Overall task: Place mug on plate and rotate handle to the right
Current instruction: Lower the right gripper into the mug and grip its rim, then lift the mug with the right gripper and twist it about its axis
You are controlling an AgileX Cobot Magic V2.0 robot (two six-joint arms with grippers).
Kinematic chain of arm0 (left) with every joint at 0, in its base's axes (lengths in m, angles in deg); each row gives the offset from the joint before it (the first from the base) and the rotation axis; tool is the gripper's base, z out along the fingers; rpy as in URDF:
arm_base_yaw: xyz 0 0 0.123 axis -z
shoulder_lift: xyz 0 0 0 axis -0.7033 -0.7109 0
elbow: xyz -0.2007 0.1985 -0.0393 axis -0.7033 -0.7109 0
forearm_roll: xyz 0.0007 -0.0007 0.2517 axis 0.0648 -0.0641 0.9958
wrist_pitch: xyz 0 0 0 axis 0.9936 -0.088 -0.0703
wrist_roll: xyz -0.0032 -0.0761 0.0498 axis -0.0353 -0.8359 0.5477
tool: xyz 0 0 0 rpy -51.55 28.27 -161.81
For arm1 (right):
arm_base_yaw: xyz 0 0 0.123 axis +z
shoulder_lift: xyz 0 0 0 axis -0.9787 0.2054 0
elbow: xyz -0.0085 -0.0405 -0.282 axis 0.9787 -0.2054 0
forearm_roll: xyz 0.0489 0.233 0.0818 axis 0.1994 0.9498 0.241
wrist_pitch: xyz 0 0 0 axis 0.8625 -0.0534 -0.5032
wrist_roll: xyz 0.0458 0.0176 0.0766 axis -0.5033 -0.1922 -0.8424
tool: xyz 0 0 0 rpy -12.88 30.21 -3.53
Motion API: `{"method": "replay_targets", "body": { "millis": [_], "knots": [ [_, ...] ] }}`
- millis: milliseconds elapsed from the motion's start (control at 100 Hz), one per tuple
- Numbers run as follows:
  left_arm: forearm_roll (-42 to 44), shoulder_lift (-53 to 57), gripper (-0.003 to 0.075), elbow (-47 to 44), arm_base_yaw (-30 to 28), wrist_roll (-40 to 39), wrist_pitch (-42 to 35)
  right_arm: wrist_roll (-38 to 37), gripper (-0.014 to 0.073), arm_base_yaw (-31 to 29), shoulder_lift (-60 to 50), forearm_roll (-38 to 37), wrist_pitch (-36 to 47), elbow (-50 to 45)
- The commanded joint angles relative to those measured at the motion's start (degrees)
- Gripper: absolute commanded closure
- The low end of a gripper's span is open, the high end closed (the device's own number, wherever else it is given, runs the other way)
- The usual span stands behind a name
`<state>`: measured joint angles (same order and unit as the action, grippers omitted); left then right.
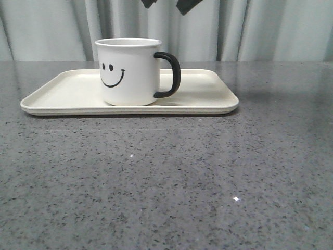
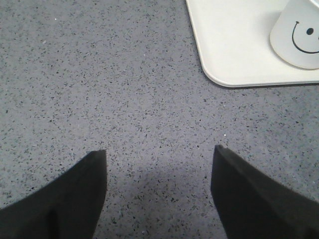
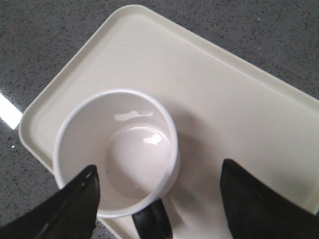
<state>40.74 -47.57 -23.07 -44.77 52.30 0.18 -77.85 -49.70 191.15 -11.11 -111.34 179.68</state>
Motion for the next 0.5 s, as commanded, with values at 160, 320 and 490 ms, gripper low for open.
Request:
{"method": "replay_targets", "body": {
  "millis": [160,320,490],
  "knots": [
    [-1.06,-0.13,0.0283,1.43,-0.22,-0.54,-3.76,-1.65,0.0084,0.09,2.31,-0.76,1.06,4.45],
    [-1.06,-0.13,0.0283,1.43,-0.22,-0.54,-3.76,-1.65,0.0084,0.86,3.77,-0.76,0.83,4.45],
    [-1.06,-0.13,0.0283,1.43,-0.22,-0.54,-3.76,-1.65,0.0084,1.52,5.23,-0.76,0.95,4.45]
  ]
}}
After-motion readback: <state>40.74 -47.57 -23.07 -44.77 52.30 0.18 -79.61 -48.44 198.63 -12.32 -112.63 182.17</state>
